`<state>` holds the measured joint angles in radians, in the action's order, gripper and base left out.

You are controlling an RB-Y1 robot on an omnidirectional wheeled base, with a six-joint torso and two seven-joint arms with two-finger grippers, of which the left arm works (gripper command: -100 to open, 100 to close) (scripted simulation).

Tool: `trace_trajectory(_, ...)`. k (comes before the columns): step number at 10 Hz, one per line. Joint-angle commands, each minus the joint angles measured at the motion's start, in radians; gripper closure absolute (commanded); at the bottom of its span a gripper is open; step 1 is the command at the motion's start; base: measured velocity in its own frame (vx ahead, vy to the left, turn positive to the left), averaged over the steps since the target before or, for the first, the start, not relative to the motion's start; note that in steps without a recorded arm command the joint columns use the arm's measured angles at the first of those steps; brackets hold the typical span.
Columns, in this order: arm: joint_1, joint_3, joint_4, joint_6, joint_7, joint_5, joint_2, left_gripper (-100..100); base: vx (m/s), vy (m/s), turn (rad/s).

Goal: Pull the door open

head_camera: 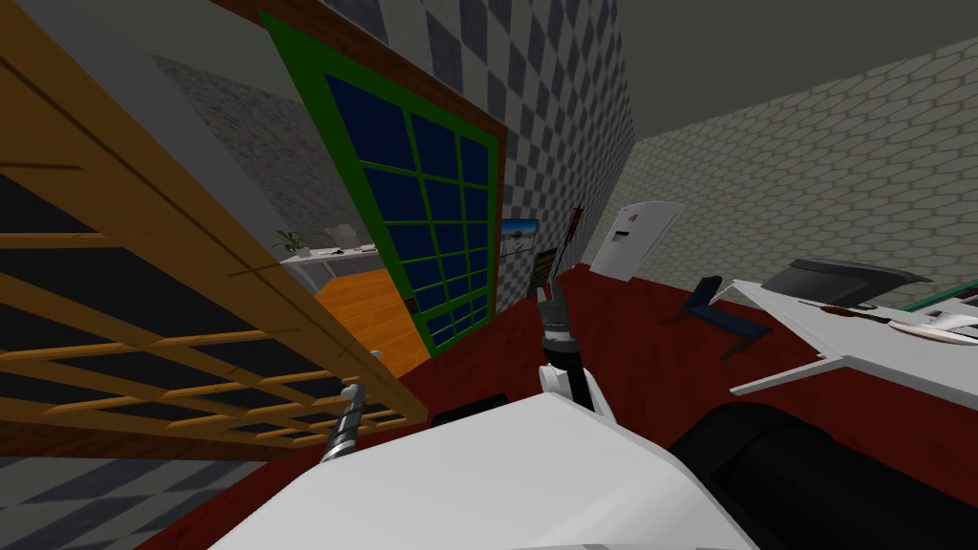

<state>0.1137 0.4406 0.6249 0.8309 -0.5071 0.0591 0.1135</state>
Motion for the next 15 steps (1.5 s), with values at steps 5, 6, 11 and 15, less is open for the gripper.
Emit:
trace_trajectory(5,0.001,0.028,-0.005,-0.002,0.043,-0.020,0.028,100,-0.011,0.007,-0.024)
trace_trajectory(6,-0.002,0.025,-0.006,-0.001,0.083,-0.024,0.029,100,-0.072,0.051,-0.108)
trace_trajectory(11,-0.002,0.025,-0.031,-0.001,0.083,-0.024,0.029,100,-0.011,0.007,-0.014)
trace_trajectory(15,-0.002,0.025,-0.006,-0.001,0.083,-0.024,0.029,100,0.001,0.003,0.002)
